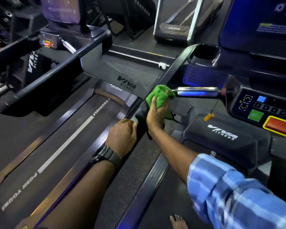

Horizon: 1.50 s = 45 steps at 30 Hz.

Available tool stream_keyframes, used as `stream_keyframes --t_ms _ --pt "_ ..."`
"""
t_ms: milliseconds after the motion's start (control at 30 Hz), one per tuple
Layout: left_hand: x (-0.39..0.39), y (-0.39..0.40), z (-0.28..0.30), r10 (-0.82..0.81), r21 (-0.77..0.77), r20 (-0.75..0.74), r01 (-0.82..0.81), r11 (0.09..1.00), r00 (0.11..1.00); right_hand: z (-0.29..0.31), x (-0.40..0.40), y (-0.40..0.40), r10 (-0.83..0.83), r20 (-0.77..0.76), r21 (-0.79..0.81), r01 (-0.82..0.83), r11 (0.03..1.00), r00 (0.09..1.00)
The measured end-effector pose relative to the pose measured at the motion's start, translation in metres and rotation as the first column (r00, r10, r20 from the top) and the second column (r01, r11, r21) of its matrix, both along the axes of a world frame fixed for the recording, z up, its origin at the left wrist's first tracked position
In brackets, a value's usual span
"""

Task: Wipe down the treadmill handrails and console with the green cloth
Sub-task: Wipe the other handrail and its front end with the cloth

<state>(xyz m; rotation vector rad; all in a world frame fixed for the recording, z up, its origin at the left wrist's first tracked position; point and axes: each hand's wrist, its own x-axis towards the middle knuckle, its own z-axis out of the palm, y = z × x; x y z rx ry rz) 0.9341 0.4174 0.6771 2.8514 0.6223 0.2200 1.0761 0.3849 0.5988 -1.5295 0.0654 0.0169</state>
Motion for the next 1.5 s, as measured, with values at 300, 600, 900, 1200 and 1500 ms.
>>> stream_keyframes --t_ms 300,600,900,1200,1500 --pt "-0.035 0.001 -0.02 -0.052 0.043 0.003 0.052 0.998 0.999 0.043 0.042 -0.009 0.635 0.325 -0.859 -0.062 0.508 0.701" --pt "-0.078 0.008 -0.025 -0.084 0.135 0.056 0.076 0.988 0.995 0.039 -0.015 -0.041 0.938 0.294 -0.916 -0.226 0.331 0.181" --pt "-0.103 0.013 -0.029 -0.115 0.132 0.141 0.096 0.987 0.983 0.062 -0.063 0.003 0.927 0.173 -0.972 -0.097 0.216 0.334" --pt "-0.122 0.015 -0.026 -0.175 0.196 0.142 0.146 0.97 0.974 0.063 -0.03 0.007 0.802 0.14 -0.977 -0.048 0.206 0.58" --pt "-0.127 0.013 -0.023 -0.131 0.191 0.173 0.097 0.977 0.976 0.045 -0.027 -0.041 0.941 0.248 -0.912 -0.272 0.307 0.232"
